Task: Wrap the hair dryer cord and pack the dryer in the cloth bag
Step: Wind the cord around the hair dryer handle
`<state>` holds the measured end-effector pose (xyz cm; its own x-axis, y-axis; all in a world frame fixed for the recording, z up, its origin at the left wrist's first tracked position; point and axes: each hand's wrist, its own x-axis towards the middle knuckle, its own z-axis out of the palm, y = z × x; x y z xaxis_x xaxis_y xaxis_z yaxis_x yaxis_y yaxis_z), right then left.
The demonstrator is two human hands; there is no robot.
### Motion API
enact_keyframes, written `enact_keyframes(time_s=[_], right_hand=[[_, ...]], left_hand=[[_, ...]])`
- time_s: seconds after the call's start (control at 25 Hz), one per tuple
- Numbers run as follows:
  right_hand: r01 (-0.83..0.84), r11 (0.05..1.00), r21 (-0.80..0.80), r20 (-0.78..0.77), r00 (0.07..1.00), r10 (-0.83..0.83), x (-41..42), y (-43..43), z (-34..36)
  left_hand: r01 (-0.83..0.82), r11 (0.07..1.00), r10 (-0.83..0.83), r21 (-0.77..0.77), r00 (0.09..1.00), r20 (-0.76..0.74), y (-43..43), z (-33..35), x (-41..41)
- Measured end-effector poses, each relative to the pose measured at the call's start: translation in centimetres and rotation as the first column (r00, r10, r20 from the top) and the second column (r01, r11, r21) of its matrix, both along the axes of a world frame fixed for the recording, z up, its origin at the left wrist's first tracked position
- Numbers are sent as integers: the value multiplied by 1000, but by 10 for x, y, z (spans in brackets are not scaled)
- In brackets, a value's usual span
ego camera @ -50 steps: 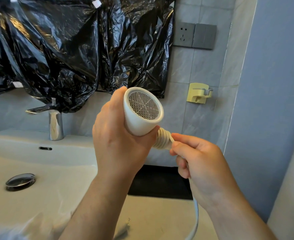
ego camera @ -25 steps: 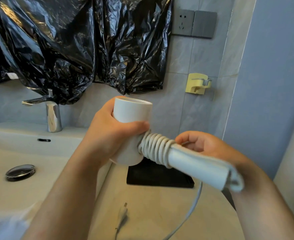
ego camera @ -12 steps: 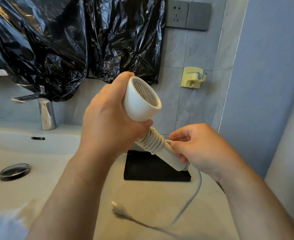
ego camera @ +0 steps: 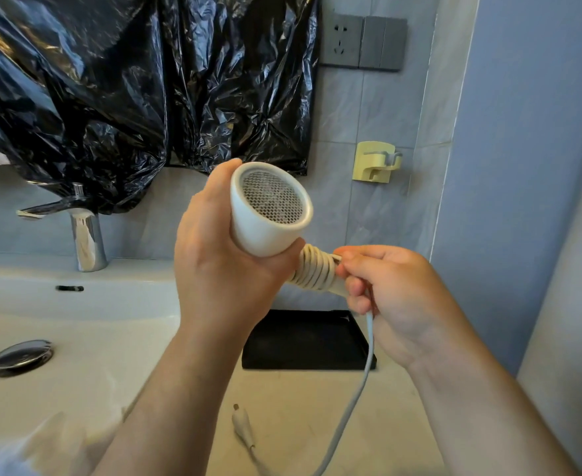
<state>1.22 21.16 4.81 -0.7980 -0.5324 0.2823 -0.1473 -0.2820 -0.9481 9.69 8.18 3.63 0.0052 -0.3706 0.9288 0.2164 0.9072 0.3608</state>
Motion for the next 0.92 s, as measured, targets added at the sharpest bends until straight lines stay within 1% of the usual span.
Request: enact_keyframes(time_s=[0.04, 0.12, 0.16, 0.24, 0.32, 0.44, 0.52, 0.68, 0.76, 0.8, 0.92], right_hand=[[-11, 1000, -24, -14, 1000, 11, 2, 2, 2], [71, 997, 21, -149, 987, -67, 6, 6, 3], [122, 992, 37, -215, 970, -111, 9, 5, 3], [152, 988, -14, -243, 958, -151, 13, 2, -1], [101, 991, -85, -216, 969, -118, 16, -3, -4], [-42, 990, -133, -195, 981, 15, 14, -8, -8], [-61, 992, -111, -215, 976, 36, 10, -8, -10], [107, 992, -64, -338, 933, -122, 0, -6, -11], [116, 990, -78, -321, 937, -135, -7, -6, -12], [80, 993, -85, -301, 948, -102, -9, -7, -12], [-120, 986, -112, -287, 954, 84, -15, -2, -10]], left_hand=[[46, 996, -42, 75, 998, -44, 0, -2, -2], [120, 973, -97, 198, 987, -126, 2, -4, -3], [145, 960, -108, 238, 981, -160, 4, -5, -4], [186, 942, -127, 280, 968, -218, 5, -5, -6], [241, 902, -137, 359, 947, -289, -2, -4, -6], [360, 793, -184, 491, 910, -371, -15, -2, -6], [419, 731, -233, 539, 895, -380, -17, -3, -7], [526, 618, -336, 584, 849, -408, -16, -6, -9], [533, 597, -366, 600, 846, -389, -18, -4, -9], [524, 595, -374, 609, 852, -366, -20, -4, -8], [496, 573, -426, 653, 860, -280, -24, -5, -7]])
